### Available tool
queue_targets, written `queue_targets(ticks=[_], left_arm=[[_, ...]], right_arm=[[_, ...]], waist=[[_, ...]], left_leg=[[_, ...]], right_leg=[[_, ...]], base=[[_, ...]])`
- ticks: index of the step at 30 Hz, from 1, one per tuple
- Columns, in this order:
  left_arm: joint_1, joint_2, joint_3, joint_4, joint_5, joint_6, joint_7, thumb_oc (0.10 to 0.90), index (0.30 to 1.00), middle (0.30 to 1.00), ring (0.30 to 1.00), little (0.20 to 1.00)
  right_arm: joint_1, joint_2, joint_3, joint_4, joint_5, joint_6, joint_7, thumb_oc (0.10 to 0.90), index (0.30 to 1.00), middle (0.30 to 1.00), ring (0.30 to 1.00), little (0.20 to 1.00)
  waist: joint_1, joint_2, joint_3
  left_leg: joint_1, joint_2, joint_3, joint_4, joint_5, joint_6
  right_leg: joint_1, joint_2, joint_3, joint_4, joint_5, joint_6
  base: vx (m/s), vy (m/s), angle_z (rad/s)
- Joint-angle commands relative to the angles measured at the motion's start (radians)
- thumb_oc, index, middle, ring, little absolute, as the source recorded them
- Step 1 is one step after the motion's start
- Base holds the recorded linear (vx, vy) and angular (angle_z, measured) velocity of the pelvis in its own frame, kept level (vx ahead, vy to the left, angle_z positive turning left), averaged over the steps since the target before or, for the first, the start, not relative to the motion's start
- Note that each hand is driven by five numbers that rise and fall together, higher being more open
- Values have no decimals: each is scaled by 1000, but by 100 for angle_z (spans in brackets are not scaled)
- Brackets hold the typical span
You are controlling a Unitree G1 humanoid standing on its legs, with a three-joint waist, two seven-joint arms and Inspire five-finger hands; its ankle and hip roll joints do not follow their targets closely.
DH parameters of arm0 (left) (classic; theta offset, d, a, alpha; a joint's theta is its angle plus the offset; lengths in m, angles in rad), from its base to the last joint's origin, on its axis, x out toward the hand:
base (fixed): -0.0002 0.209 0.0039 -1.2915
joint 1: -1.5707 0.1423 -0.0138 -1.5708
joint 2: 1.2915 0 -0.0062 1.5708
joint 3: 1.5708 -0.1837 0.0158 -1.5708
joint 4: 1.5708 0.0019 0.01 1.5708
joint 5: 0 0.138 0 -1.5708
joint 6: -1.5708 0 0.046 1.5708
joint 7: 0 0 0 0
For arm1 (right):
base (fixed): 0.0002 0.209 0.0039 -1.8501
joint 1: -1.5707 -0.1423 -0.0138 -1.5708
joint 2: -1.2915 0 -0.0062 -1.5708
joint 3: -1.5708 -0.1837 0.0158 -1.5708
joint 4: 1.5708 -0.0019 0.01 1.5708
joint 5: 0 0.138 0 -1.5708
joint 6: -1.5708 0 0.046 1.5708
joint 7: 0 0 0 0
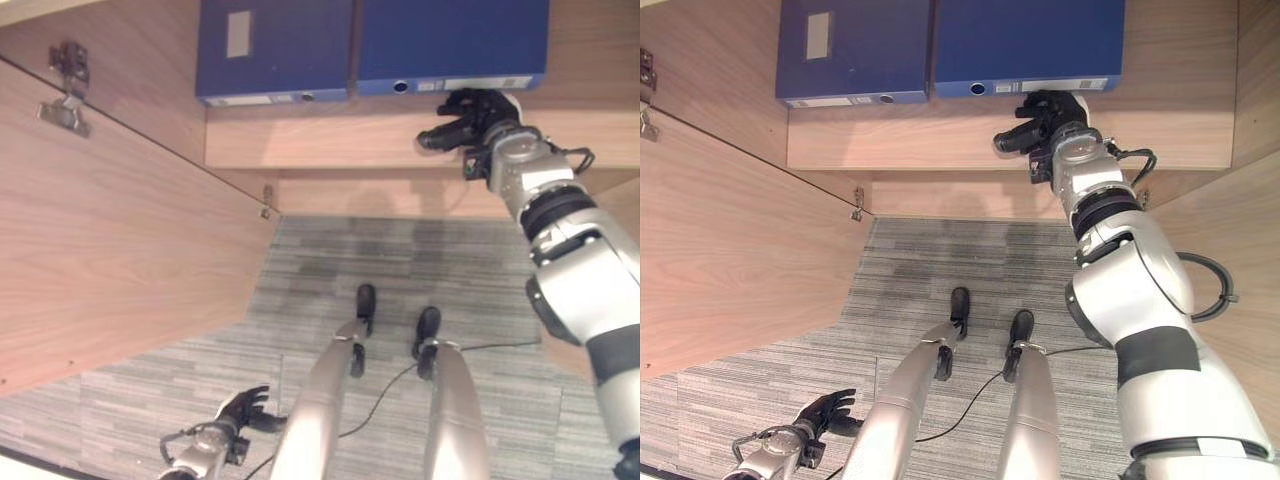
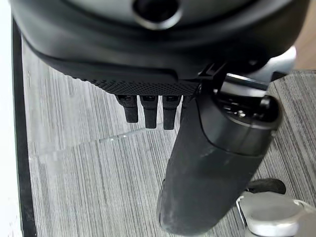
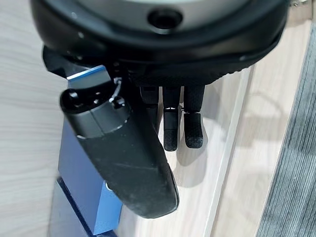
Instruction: Put the empty folder in the office cabinet
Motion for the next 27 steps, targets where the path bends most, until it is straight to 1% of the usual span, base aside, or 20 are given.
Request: queue_targets(ticks=[1,3,5,8,9,10,11,12,13,14,16,17,19,20,21,22,27], left_arm=[[44,77,18,54,31,0,-15,800,900,900,900,900],[44,89,24,37,39,1,-26,800,900,900,900,900],[45,97,31,26,41,1,-33,800,900,900,900,900],[40,94,37,28,39,0,-37,800,900,900,900,900],[31,86,44,29,42,-3,-35,800,900,900,900,900],[25,81,58,30,48,-5,-31,800,900,900,900,900],[25,81,58,30,48,-5,-31,800,900,900,900,900],[21,78,67,36,53,-6,-29,800,900,900,900,900],[8,78,80,50,67,-11,-27,800,900,900,900,900],[8,77,80,50,67,-11,-27,800,900,900,900,900],[-13,68,89,77,67,-13,-27,800,900,900,900,900],[-13,68,88,77,67,-13,-27,800,900,900,900,900],[-31,49,91,99,67,-21,-28,800,900,900,900,900],[-22,42,99,110,78,-23,-32,800,900,900,900,900],[-20,38,102,116,83,-26,-34,800,900,900,900,900],[-19,38,102,116,83,-26,-34,800,900,900,900,900],[12,9,125,167,123,-26,-44,800,900,900,900,900]], right_arm=[[-12,-65,83,60,-124,22,43,800,900,900,900,900],[5,-60,132,60,-239,42,84,800,900,900,900,900],[16,-56,196,48,-364,47,122,800,900,900,900,900],[22,-52,232,20,-434,40,133,800,900,900,900,900],[35,-54,269,-28,-503,32,139,800,900,900,900,900],[53,-59,292,-94,-541,29,154,800,900,900,900,900],[53,-59,292,-94,-541,29,154,800,900,900,900,900],[66,-64,306,-132,-565,27,167,800,900,900,900,900],[87,-73,325,-202,-588,25,188,800,900,900,900,900],[87,-74,325,-203,-588,26,189,800,900,900,900,900],[104,-79,332,-243,-589,14,204,800,900,900,900,900],[104,-79,332,-243,-589,14,204,800,900,900,900,900],[127,-81,334,-263,-586,4,218,800,900,900,900,900],[150,-91,334,-281,-594,2,233,800,900,900,900,900],[159,-92,330,-284,-592,1,241,800,900,900,900,900],[159,-92,330,-284,-592,1,241,800,900,900,900,900],[254,-82,288,-307,-579,-7,274,800,900,900,900,900]], waist=[[11,17,21],[11,18,24],[9,17,29],[3,14,32],[-5,7,36],[-13,-1,40],[-13,-1,40],[-19,-7,40],[-30,-19,36],[-30,-19,37],[-37,-31,29],[-37,-30,30],[-41,-47,12],[-42,-59,-6],[-42,-62,-13],[-42,-62,-11],[-43,-81,-48]], left_leg=[[35,5,-31,34,-128,11],[35,4,-31,33,-125,10],[34,5,-31,30,-121,10],[36,6,-30,27,-119,9],[41,8,-32,22,-118,8],[48,11,-30,17,-116,6],[48,11,-30,17,-116,6],[54,14,-30,15,-116,5],[73,19,-29,2,-114,2],[74,19,-29,1,-113,2],[100,26,-26,-16,-111,-1],[100,26,-26,-16,-111,-1],[153,32,-31,-51,-107,-8],[204,36,-36,-81,-102,-13],[230,37,-38,-96,-100,-15],[233,37,-39,-98,-99,-15],[373,45,-54,-174,-86,-31]], right_leg=[[57,-12,-26,-23,5,26],[58,-13,-30,-24,6,26],[59,-12,-31,-29,8,26],[61,-11,-32,-32,10,27],[65,-10,-34,-41,13,28],[72,-9,-35,-47,16,29],[72,-9,-35,-47,16,29],[77,-9,-35,-53,18,30],[94,-7,-37,-70,23,31],[95,-7,-37,-71,23,31],[118,-6,-38,-92,31,34],[118,-6,-38,-92,31,34],[173,-2,-43,-144,43,39],[225,0,-49,-183,51,44],[252,1,-52,-204,55,47],[256,1,-53,-206,56,47],[407,13,-65,-320,78,61]], base=[[-3,0,-3],[-1,-3,-2],[0,0,0],[0,0,0],[0,0,0],[0,0,0],[-5,2,3],[0,0,0],[6,8,-3],[9,14,-4],[5,7,-4],[13,-7,-12],[43,-33,-10],[77,-42,-5],[70,-33,-6],[56,-18,-6],[72,-41,-4]])
